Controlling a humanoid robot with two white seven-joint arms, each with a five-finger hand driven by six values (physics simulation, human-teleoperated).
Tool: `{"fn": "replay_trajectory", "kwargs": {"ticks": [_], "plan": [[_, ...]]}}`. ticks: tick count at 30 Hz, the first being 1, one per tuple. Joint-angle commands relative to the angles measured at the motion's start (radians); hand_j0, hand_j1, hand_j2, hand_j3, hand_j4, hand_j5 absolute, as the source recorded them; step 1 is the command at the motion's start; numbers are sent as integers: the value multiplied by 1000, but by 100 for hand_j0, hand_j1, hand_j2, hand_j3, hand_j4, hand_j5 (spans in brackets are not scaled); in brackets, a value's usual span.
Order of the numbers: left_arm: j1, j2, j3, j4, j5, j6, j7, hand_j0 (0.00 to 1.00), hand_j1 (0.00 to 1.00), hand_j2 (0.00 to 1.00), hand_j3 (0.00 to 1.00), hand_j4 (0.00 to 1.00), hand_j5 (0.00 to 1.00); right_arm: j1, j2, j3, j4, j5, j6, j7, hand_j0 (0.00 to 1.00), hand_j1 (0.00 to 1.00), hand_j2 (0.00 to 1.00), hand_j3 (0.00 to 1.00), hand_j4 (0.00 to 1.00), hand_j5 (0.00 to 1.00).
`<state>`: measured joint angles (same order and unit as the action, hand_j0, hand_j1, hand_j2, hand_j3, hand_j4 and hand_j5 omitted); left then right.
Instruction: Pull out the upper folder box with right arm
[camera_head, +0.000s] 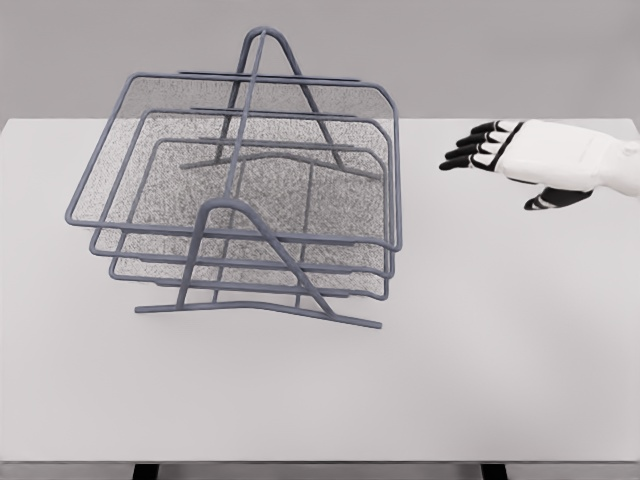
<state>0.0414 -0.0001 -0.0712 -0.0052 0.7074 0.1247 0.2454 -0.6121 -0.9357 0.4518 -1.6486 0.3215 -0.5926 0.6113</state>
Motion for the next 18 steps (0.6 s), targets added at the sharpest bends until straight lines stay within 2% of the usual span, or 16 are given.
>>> {"fn": "replay_trajectory", "kwargs": {"ticks": [1,3,7,10,13,15,18], "plan": [[0,0,-1,1,0,0,0,100,100,100,100,100,100,-2,1,4,0,16,-4,0,100,100,100,100,100,100],[0,0,-1,1,0,0,0,100,100,100,100,100,100,-43,115,4,0,16,-9,0,100,100,100,100,100,100],[0,0,-1,1,0,0,0,100,100,100,100,100,100,-80,218,42,-2,18,-12,0,100,100,100,100,100,100],[0,0,-1,1,0,0,0,100,100,100,100,100,100,-89,245,68,0,21,-12,0,100,100,100,100,100,100],[0,0,1,1,0,0,0,100,100,100,100,100,100,-92,287,90,36,57,-10,0,100,100,100,100,100,100],[0,0,-1,1,0,0,0,100,100,100,100,100,100,-87,287,116,73,83,-12,0,100,100,100,100,100,100],[0,0,-1,1,0,0,0,100,100,100,100,100,100,-80,279,114,66,85,-16,0,100,100,100,100,100,100]]}}
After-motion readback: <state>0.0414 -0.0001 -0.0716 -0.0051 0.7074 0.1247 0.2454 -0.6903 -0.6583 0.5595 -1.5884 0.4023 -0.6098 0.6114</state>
